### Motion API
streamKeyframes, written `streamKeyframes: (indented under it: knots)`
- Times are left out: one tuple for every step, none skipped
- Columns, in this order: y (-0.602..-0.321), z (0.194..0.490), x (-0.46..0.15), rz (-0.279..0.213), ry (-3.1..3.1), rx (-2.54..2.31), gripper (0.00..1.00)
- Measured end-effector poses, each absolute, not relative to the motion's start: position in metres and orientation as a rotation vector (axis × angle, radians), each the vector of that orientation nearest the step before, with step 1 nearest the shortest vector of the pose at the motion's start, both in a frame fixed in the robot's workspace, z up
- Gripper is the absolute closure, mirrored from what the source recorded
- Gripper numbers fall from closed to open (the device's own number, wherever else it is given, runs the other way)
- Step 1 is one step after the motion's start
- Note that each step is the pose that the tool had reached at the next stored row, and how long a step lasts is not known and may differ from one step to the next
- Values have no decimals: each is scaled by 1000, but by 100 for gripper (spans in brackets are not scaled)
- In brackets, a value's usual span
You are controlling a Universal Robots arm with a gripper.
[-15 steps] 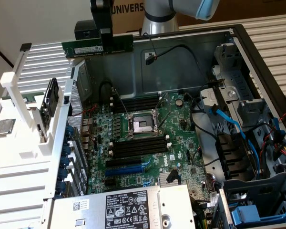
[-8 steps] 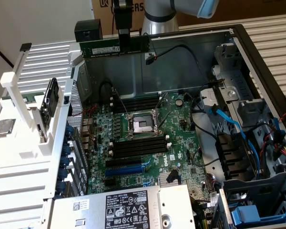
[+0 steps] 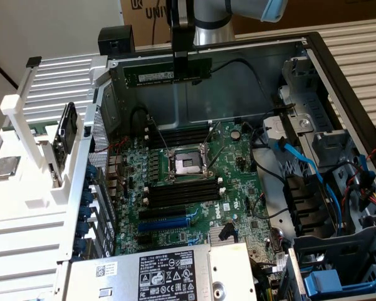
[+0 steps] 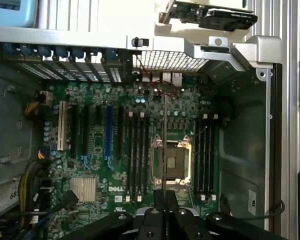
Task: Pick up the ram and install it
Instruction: 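Pick up the ram and move it above insertion slot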
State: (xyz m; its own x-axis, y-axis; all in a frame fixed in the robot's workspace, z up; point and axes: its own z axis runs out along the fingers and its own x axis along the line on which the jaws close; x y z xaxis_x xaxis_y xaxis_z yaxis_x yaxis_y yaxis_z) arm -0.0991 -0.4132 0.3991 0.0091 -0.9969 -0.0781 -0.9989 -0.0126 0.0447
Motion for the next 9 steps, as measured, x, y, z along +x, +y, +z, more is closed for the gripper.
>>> streamKeyframes:
  knots:
    - [-413, 397, -99, 136, 2191, -2215, 87]
    - [-413, 395, -99, 136, 2191, -2215, 87]
    - [-413, 394, -99, 136, 2191, -2215, 87]
    - [-413, 392, -99, 136, 2191, -2214, 87]
    - [-413, 390, -99, 136, 2191, -2214, 87]
    - [-413, 388, -99, 136, 2191, -2214, 87]
    - [-413, 386, -99, 136, 2191, -2214, 87]
    - [-413, 384, -99, 136, 2192, -2214, 87]
    - [-413, 383, -99, 136, 2191, -2214, 87]
